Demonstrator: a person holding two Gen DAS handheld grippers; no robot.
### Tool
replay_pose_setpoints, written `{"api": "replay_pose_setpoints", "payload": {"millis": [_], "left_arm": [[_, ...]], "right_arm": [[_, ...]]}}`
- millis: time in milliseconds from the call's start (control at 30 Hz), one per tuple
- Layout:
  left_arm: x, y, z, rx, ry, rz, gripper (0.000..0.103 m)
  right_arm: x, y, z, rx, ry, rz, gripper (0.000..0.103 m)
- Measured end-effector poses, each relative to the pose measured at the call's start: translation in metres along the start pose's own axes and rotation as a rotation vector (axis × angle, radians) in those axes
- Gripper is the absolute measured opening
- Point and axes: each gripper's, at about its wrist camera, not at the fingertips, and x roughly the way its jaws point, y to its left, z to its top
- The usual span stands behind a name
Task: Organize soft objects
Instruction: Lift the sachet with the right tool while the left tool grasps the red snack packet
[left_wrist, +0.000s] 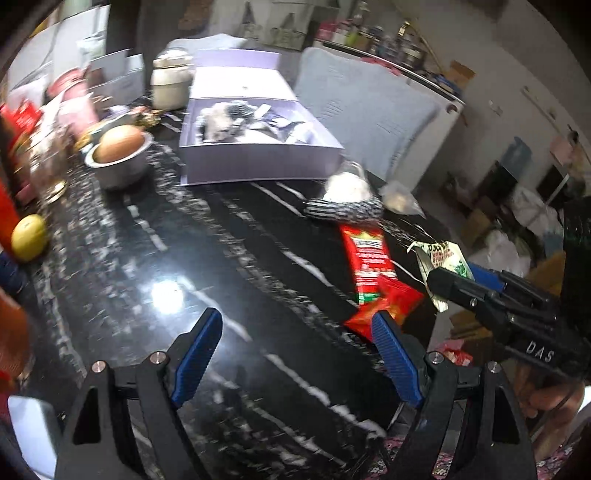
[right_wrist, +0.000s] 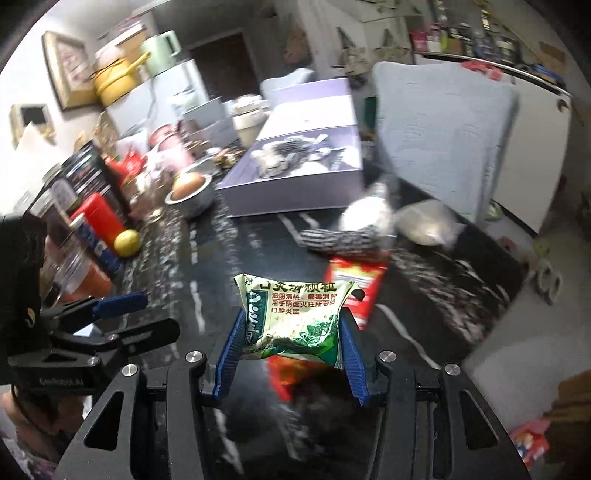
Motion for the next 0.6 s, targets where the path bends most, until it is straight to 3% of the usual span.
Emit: {"api": "replay_pose_setpoints", "payload": {"millis": [333, 600], "left_arm": [[0.043, -0.052, 0.006, 0.118, 0.081, -0.078, 0.083], [0.073, -0.071, 0.002, 0.174, 0.139, -0.082, 0.083]], "right_arm": [[-0.007, -0.060, -0.009, 0.103, 0.002, -0.044, 0.049], [-0.003, -0.082, -0.015, 0.129, 0.017, -0.041, 0.049]]}}
